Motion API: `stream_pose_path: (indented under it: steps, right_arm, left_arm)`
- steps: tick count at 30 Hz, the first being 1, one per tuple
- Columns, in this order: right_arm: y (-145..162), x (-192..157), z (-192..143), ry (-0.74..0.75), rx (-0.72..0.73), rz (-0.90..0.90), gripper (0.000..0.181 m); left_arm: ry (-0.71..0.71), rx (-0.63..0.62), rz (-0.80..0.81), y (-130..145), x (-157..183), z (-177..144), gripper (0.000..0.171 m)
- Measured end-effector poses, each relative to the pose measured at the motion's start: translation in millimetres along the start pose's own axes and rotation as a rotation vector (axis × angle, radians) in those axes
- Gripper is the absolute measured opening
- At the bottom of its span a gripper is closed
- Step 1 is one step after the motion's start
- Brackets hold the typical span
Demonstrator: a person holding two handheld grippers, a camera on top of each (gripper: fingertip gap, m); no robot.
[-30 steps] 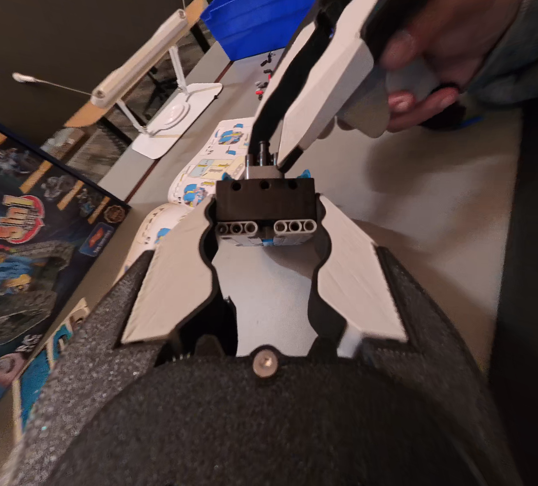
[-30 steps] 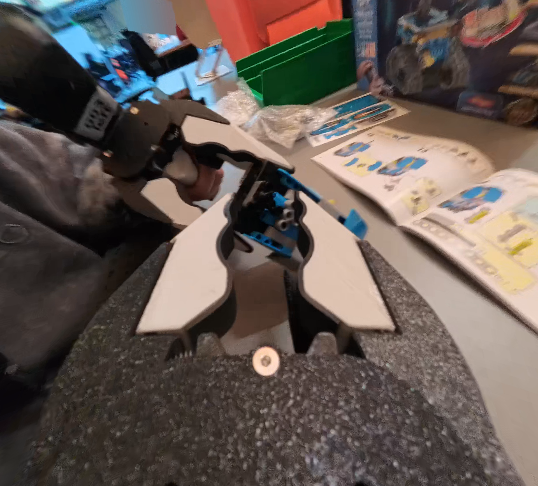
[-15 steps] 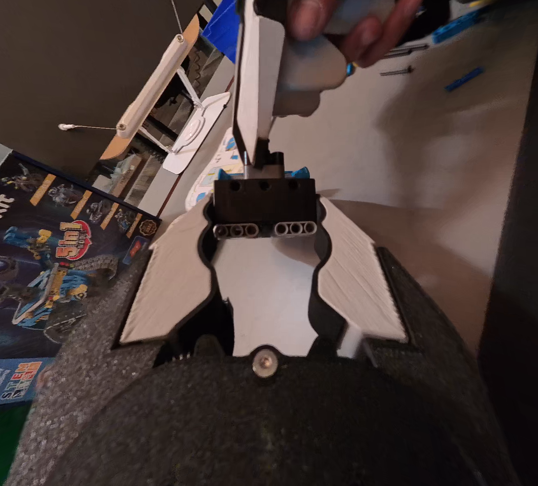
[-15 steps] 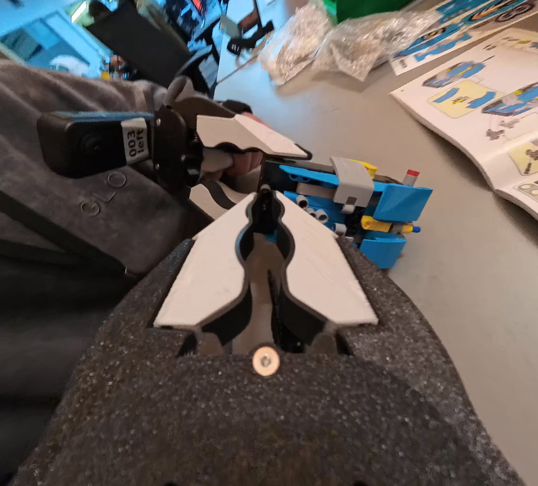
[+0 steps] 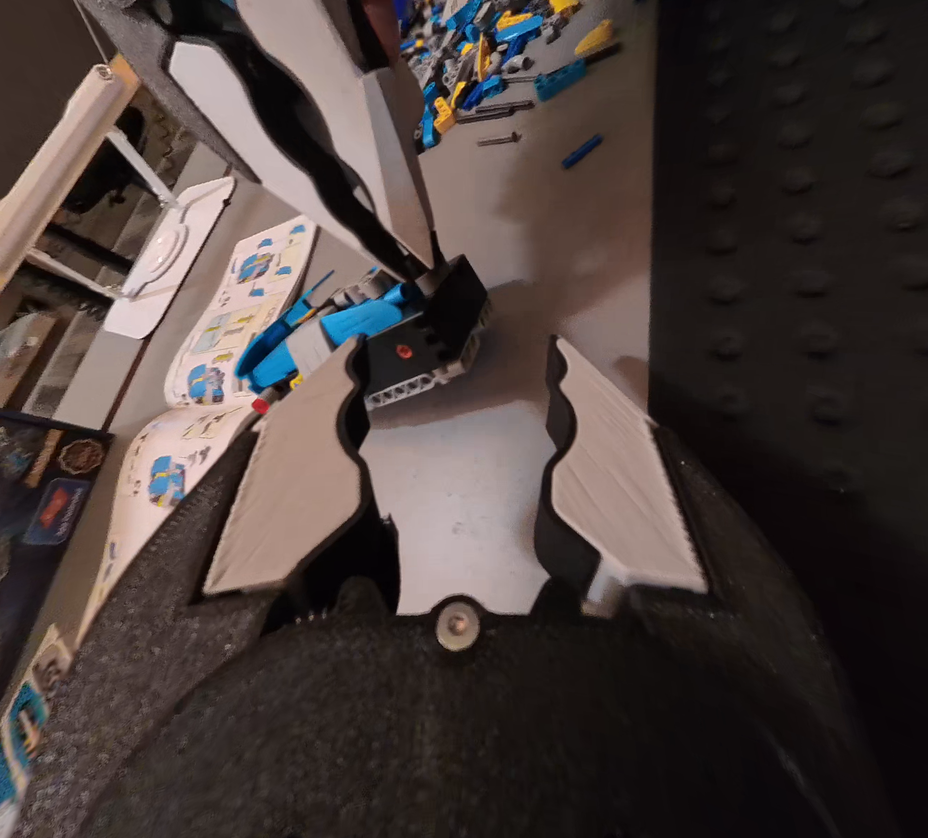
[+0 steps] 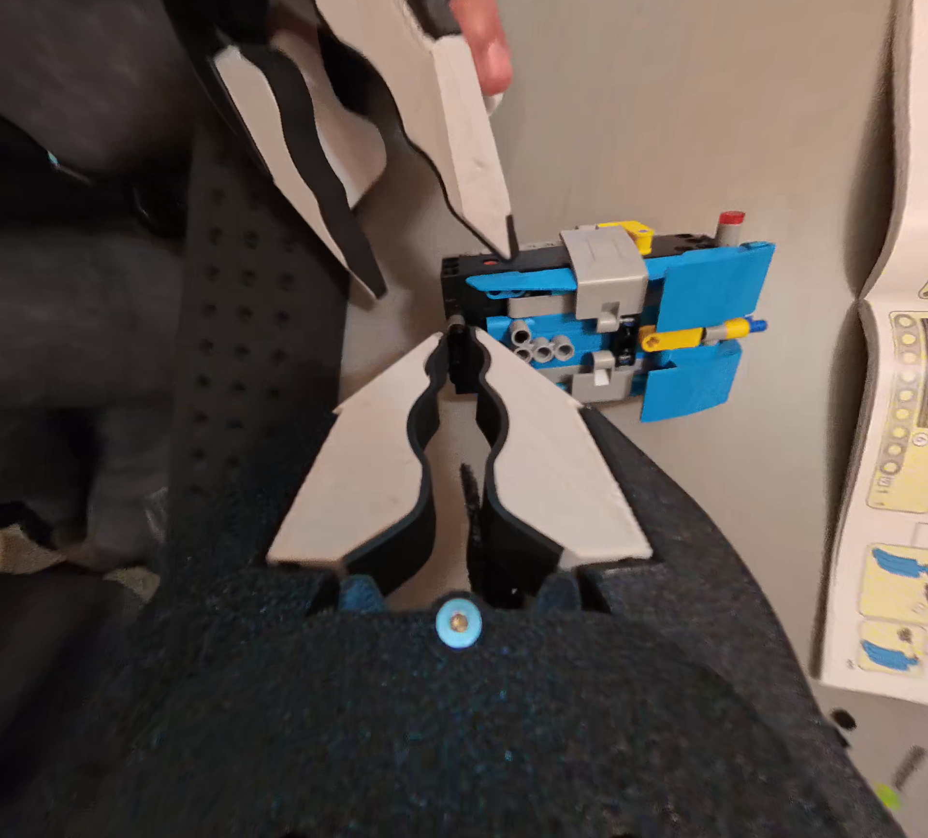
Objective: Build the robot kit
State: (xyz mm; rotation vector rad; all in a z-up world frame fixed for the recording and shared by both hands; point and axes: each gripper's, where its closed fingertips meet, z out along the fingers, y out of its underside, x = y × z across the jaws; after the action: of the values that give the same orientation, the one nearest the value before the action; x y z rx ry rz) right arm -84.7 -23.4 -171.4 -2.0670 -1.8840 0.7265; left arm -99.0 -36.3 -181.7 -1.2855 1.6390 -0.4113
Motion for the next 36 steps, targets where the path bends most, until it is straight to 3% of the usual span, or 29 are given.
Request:
stream_pose_path:
  steps: [6,11,15,18,21,25,27,31,36]
  right_arm:
    - [20.7,-3.2,3.6,0.022,-0.168,-0.082,0.007]
    - [22.7,-6.4,6.6,0.02,-0.199,-0.155,0.007]
    - [26.6,-11.8,14.6,0.009,-0.218,-0.152,0.008]
    - [22.7,-12.5,15.2,0.026,-0.149,-0.098,0.008]
    - [10.6,-16.7,10.8,0.008,0.014,-0.017,0.019]
    - [-10.4,28.5,-15.4,0.183,0.372,0.123,0.0]
    - [-8.3,53.4,-23.7,0.246,0.479,0.224,0.0]
    - [-1.9,69.9,-17.3,0.332,0.499,0.225,0.0]
    - [2.0,68.0,-12.5,0.292,0.471,0.246,0.0]
  left_arm:
    - [0.163,0.104,-0.217,5.2,-15.6,-9.6,0.062]
    - [0.176,0.093,-0.467,35.2,-56.6,-4.1,0.061]
    - [0.199,0.159,-0.586,33.5,-72.8,-9.6,0.058]
    - [0.172,0.178,-0.532,31.1,-73.6,-10.7,0.044]
    - [0.108,0.184,-0.426,26.4,-71.0,-9.1,0.026]
    - [0.071,0.159,-0.289,19.1,-58.9,1.0,0.007]
    - [0.05,0.15,-0.253,17.2,-57.1,4.5,0.002]
    - [0.025,0.135,-0.237,19.5,-59.1,6.3,0.0]
    - [0.027,0.122,-0.264,21.3,-60.5,8.1,0.0]
